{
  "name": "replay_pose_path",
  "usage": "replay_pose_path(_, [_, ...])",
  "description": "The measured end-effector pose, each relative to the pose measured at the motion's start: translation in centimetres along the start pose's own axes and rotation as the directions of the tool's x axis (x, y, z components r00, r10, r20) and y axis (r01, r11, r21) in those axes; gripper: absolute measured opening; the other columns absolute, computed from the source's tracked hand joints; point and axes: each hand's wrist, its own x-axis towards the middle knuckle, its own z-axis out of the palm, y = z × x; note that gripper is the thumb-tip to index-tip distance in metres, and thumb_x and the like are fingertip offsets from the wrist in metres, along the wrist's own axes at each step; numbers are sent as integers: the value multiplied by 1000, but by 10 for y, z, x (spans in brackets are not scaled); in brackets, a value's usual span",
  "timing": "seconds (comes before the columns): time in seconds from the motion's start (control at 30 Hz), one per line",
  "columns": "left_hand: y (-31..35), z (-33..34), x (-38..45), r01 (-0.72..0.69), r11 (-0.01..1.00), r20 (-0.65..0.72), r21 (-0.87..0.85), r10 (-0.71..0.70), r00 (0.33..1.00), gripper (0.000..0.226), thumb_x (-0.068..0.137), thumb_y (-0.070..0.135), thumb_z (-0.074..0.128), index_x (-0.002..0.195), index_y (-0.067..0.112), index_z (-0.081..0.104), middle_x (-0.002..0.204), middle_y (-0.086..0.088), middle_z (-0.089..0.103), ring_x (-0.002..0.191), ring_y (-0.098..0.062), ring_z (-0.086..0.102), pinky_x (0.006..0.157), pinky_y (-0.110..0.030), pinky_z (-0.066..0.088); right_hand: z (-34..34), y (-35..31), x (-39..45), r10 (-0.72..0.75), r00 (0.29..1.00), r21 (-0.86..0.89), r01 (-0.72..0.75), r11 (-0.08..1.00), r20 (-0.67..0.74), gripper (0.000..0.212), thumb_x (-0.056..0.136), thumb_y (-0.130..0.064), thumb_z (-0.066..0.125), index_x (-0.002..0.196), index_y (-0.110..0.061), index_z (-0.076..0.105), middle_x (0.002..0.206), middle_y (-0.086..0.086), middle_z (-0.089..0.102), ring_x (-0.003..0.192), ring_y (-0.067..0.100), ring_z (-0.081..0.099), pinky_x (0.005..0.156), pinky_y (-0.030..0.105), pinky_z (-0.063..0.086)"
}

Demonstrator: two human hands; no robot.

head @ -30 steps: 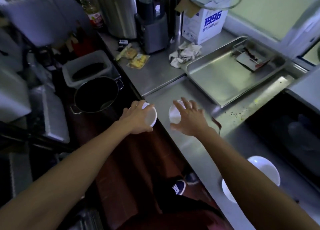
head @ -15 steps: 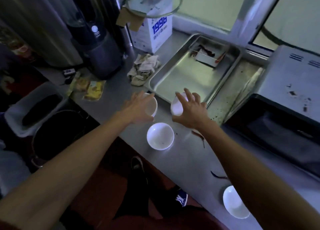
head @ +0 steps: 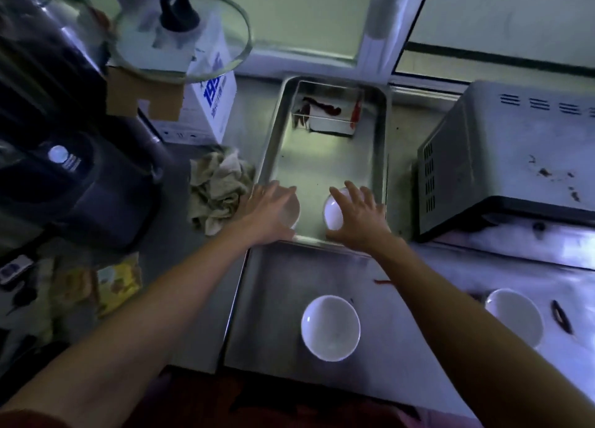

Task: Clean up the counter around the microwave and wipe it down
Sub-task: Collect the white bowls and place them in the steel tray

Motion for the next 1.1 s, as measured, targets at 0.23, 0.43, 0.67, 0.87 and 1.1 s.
replay_pose_path(0.23, [-9, 16, 45, -162, 982, -24, 101, 166, 986, 107, 70, 66, 72, 155, 38, 13, 164, -3, 7, 149, -33, 11, 112, -56, 32, 16, 6, 34, 75, 997, -4, -75, 997, 29, 97, 77, -51, 73, 155, -36, 16, 166, 0, 4, 150, 33, 6, 109, 61, 31])
replay_pose_path(0.43, [-4, 36, 74, -214, 967, -14, 135, 218, 976, 106, 71, 64, 72, 155, 35, 14, 163, -6, 8, 148, -35, 12, 107, -60, 36, 42, 9, 60, 92, 994, 35, -94, 995, 62, 98, 81, -55, 68, 157, -34, 9, 166, 2, -2, 152, 33, 0, 113, 64, 26])
replay_pose_path(0.67, [1, 39, 117, -226, 969, -64, 100, 233, 970, 93, 79, 45, 71, 155, 27, 20, 165, -15, 12, 151, -43, 7, 110, -71, 21, 53, 21, 99, 44, 999, 49, -44, 998, 2, 91, 89, -57, 56, 158, -30, 3, 167, 7, -10, 152, 36, -12, 120, 63, 2])
replay_pose_path(0.87, [-10, 28, 173, -239, 969, -86, 59, 244, 966, 91, 85, 49, 60, 158, 29, 8, 167, -11, 1, 153, -39, -5, 115, -71, 10, 48, 39, 148, -10, 998, 14, 11, 1000, -65, 85, 93, -59, 47, 158, -29, 2, 167, 11, -10, 151, 39, -13, 118, 59, -9])
replay_pose_path(1.1, [-18, 21, 223, -248, 960, -115, 132, 263, 958, 82, 93, 58, 43, 158, 25, 5, 167, -15, -3, 152, -40, -8, 114, -73, 9, 41, 53, 198, -34, 992, -37, 29, 999, -119, 77, 100, -62, 31, 159, -24, 0, 167, 10, -8, 153, 33, -9, 119, 63, -2])
